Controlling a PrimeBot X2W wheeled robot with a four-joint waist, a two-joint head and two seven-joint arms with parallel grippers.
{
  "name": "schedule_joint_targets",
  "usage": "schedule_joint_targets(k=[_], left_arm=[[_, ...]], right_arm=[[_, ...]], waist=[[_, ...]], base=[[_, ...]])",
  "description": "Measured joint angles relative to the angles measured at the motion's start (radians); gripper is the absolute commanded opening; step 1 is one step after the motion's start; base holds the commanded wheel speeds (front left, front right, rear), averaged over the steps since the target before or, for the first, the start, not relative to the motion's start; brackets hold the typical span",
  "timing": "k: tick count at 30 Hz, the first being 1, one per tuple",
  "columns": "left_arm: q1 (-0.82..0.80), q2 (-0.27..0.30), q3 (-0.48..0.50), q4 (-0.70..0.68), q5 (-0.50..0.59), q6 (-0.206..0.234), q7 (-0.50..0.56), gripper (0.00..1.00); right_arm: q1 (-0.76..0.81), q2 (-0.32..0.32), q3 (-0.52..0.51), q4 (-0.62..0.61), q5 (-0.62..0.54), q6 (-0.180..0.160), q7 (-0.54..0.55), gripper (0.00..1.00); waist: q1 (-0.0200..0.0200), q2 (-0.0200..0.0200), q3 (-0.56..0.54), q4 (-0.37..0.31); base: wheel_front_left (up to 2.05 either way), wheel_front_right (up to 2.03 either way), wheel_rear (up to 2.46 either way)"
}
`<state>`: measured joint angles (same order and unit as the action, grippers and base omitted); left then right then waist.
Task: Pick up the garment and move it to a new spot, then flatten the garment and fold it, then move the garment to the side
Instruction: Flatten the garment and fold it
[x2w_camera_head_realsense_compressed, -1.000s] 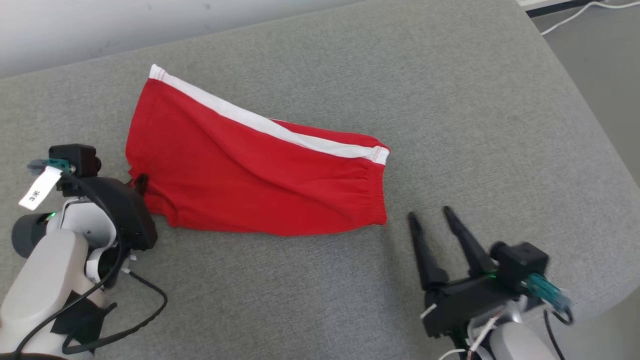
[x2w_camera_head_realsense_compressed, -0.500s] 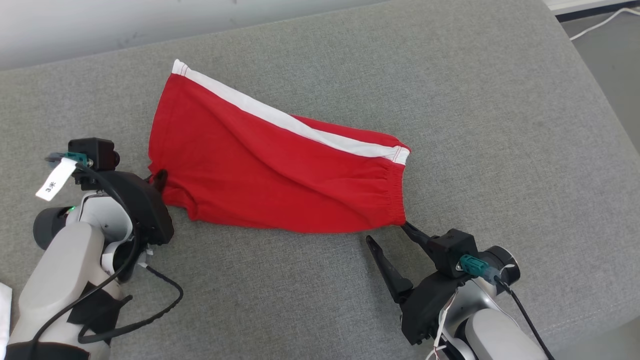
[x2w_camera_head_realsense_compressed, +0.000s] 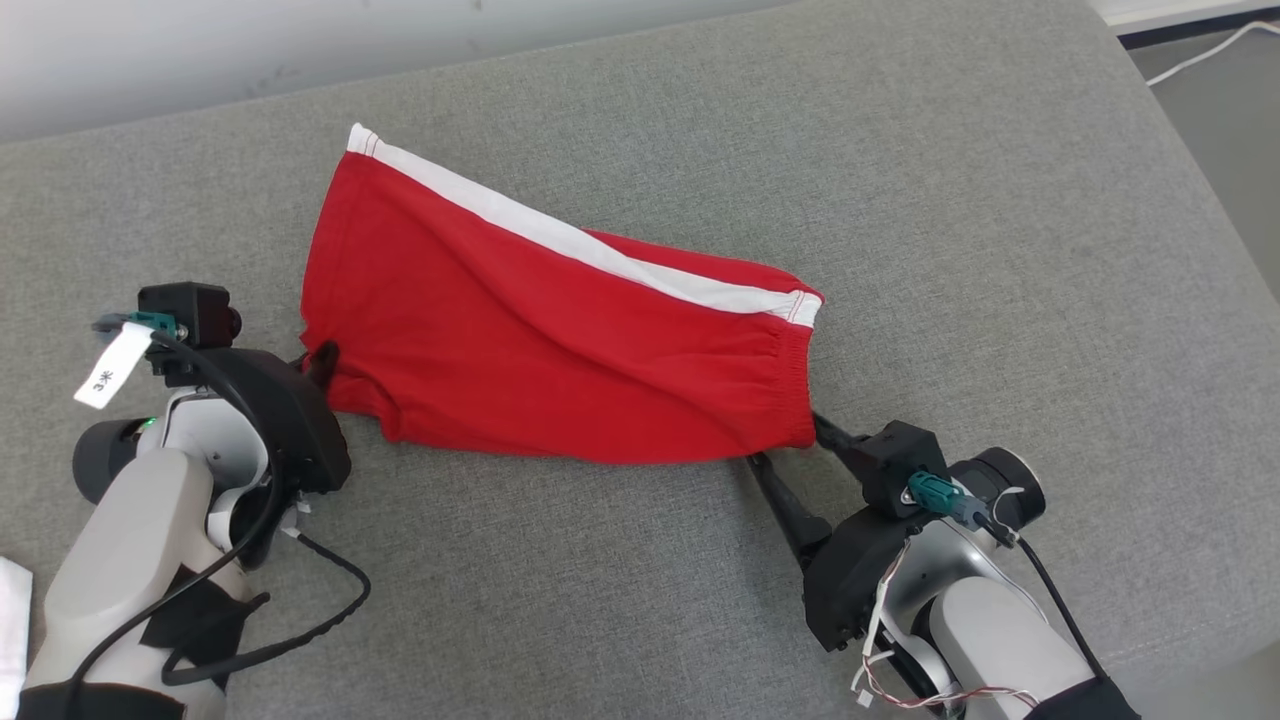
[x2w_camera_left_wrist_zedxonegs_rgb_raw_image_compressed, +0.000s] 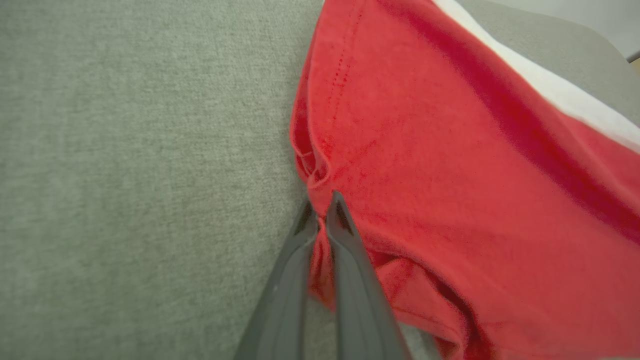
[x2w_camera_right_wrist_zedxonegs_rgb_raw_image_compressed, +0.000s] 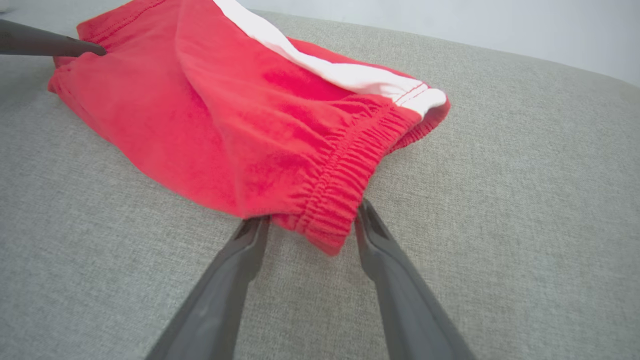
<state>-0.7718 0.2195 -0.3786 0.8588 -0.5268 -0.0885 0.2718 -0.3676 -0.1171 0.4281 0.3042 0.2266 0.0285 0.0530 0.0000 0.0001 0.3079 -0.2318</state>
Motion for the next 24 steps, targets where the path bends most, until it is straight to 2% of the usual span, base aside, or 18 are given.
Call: schedule_joint_targets(k=[1, 2, 3, 4, 14, 24], left_arm=[[-0.001, -0.001, 0.000, 0.001, 0.000, 0.000, -0.001, 0.00], [-0.001, -0.002, -0.001, 0.003, 0.000, 0.000, -0.001, 0.00], [-0.001, -0.002, -0.001, 0.005, 0.000, -0.001, -0.005, 0.00], [-0.001, -0.004, -0.002, 0.008, 0.000, -0.001, -0.009, 0.00], [-0.002, -0.017, -0.001, 0.047, -0.003, -0.008, -0.032, 0.00], [0.121, -0.069, -0.010, -0.003, -0.014, -0.010, -0.136, 0.00]], right_arm=[[-0.002, 0.001, 0.001, 0.006, 0.000, 0.003, 0.000, 0.40], [-0.003, 0.001, 0.002, 0.013, 0.000, 0.003, 0.000, 0.33], [-0.003, 0.002, 0.003, 0.017, 0.000, 0.003, 0.000, 0.13], [-0.004, 0.002, 0.003, 0.020, 0.000, 0.003, 0.000, 0.00], [-0.004, -0.001, -0.012, 0.047, 0.002, 0.003, -0.003, 0.00], [0.071, -0.080, -0.050, 0.019, 0.049, 0.034, -0.009, 0.00]], waist=[[0.0000, 0.0000, 0.000, 0.001], [0.0000, 0.0000, 0.000, 0.002], [0.0000, 0.0000, -0.001, 0.004], [0.0000, 0.0000, -0.001, 0.005], [0.0000, 0.0000, -0.023, 0.016], [0.0000, -0.0002, -0.069, 0.076]], base=[[0.00, 0.00, 0.00], [0.00, 0.00, 0.00], [0.00, 0.00, 0.00], [0.00, 0.00, 0.00], [0.00, 0.00, 0.00], [0.00, 0.00, 0.00]])
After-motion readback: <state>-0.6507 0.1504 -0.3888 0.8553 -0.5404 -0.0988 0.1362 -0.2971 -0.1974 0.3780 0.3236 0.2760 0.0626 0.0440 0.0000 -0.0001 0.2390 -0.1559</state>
